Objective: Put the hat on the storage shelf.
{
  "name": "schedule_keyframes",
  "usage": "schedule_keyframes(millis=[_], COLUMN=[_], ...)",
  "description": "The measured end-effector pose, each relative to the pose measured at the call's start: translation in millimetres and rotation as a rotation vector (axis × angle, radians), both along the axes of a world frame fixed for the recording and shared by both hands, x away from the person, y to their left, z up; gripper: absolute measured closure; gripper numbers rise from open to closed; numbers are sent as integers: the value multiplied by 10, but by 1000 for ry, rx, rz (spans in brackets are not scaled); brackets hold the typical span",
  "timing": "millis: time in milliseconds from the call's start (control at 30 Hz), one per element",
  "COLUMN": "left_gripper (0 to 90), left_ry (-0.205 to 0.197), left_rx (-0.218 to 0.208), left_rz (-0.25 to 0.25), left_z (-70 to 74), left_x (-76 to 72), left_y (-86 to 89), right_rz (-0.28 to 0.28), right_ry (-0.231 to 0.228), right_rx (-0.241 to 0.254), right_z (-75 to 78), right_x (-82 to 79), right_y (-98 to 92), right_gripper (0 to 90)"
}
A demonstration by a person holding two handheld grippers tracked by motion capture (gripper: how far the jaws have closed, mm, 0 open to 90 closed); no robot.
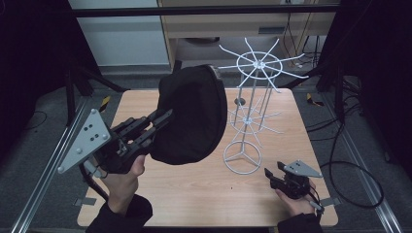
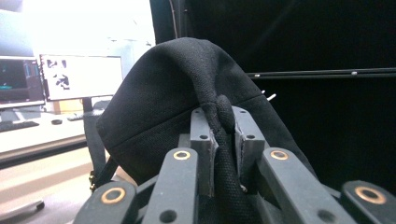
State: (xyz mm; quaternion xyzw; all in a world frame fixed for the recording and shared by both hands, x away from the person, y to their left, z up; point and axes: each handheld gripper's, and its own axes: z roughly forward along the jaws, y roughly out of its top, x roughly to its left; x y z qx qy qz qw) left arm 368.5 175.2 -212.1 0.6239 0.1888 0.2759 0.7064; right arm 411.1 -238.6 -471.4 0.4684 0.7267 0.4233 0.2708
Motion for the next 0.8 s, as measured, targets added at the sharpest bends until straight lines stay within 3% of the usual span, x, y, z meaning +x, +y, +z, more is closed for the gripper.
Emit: schedule_keyframes(millis=[433,800], left_gripper=[805,804], left_ry=[-13,49], left_rx=[35,62], left_rz=[-43,-69], left_z=[139,49], left_x=[68,303], left_y=[-335,-544], right_rz=[2,6], right_ry=[1,3], right_rx=[-1,0], right_z=[-1,-4], right_x=[3,3], right_y=[-3,-1], right_gripper=[442,442])
